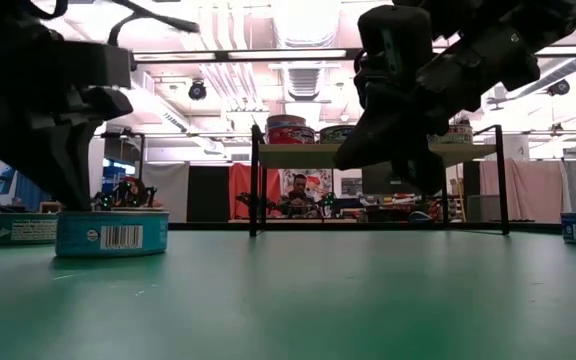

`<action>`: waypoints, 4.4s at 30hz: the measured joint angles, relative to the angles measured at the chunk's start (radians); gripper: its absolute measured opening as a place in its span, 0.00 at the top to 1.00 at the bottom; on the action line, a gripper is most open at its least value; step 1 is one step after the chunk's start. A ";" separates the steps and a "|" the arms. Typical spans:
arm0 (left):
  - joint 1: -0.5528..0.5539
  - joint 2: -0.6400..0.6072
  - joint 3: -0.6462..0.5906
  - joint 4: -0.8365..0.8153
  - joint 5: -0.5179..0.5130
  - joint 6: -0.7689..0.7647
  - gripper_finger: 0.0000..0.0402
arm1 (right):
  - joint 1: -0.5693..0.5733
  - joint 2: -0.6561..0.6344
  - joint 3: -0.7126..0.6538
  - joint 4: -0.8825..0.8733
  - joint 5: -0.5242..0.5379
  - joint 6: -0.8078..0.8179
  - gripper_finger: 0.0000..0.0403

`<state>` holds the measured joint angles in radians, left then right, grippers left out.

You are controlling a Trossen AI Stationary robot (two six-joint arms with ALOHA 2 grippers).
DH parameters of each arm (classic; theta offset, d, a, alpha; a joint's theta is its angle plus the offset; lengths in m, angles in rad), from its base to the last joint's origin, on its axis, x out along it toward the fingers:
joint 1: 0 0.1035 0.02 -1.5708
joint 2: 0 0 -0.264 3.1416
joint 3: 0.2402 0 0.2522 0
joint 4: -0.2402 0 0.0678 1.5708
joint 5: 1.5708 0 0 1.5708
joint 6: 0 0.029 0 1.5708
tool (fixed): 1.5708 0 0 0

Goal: Stack canned seafood by type on shelf
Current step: Put the yellow/blue tuna can on the shelf

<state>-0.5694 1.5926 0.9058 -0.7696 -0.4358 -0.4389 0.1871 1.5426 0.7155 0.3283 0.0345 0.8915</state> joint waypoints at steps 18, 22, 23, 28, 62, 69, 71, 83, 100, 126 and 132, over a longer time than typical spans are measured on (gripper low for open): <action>-0.083 -0.230 -0.077 0.086 -0.068 0.003 1.00 | 0.002 -0.038 0.000 -0.010 0.056 -0.161 0.98; -0.117 -0.373 -0.161 0.148 -0.099 0.006 1.00 | 0.002 -0.043 0.000 -0.008 0.081 -0.222 0.98; -0.121 -0.409 -0.181 0.160 -0.105 0.014 1.00 | 0.002 -0.043 0.000 -0.007 0.083 -0.240 0.98; -0.137 -0.580 -0.288 0.281 -0.147 0.144 1.00 | 0.002 -0.047 0.000 0.029 0.141 -0.323 0.98; -0.139 -0.757 -0.542 0.613 -0.148 0.196 1.00 | 0.005 -0.055 0.001 0.234 0.229 -0.166 0.98; -0.138 -0.585 -0.441 0.617 -0.147 0.192 1.00 | 0.005 -0.054 0.001 0.039 0.187 0.059 0.98; -0.138 -0.558 -0.356 0.553 -0.147 0.216 1.00 | 0.005 -0.059 0.001 0.016 0.166 0.059 0.98; -0.138 -0.503 -0.102 0.120 -0.209 0.080 1.00 | 0.007 -0.069 0.001 0.007 0.062 -0.026 0.98; -0.135 -0.245 -0.184 0.340 -0.173 -0.111 1.00 | 0.009 0.118 0.042 0.182 0.060 -0.036 0.98; -0.134 -0.097 -0.132 0.243 -0.120 -0.217 1.00 | 0.013 0.427 0.383 0.173 0.044 -0.100 0.71; -0.134 -0.071 -0.134 0.243 -0.126 -0.228 1.00 | 0.013 0.424 0.389 0.116 0.043 -0.125 0.55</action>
<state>-0.7033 1.5215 0.7718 -0.5269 -0.5613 -0.6668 0.2005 1.9670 1.1048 0.4441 0.0780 0.7666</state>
